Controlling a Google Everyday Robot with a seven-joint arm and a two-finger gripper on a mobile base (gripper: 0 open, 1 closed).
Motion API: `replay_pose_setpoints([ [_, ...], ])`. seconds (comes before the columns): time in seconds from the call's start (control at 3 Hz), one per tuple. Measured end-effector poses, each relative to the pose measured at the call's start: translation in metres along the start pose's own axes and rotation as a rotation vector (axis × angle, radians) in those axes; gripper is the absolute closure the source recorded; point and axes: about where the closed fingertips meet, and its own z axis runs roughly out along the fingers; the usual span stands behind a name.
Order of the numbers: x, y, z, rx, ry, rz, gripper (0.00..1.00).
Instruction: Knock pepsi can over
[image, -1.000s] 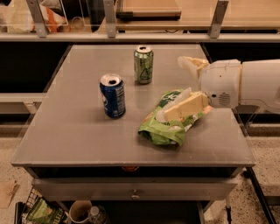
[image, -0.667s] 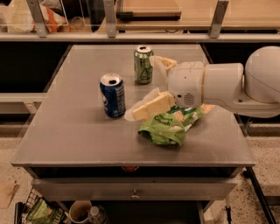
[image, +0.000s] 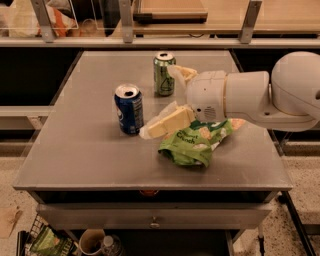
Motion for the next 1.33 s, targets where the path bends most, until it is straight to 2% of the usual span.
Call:
replay_pose_setpoints([
  [0.33,0.011,-0.002,0.025,-0.017,0.015,-0.007,0.00],
  [0.67,0.025,-0.003,0.043,-0.015,0.020,0.011,0.00],
  [1.33,0.047,-0.002,0.082,-0.004,-0.034,0.083,0.00],
])
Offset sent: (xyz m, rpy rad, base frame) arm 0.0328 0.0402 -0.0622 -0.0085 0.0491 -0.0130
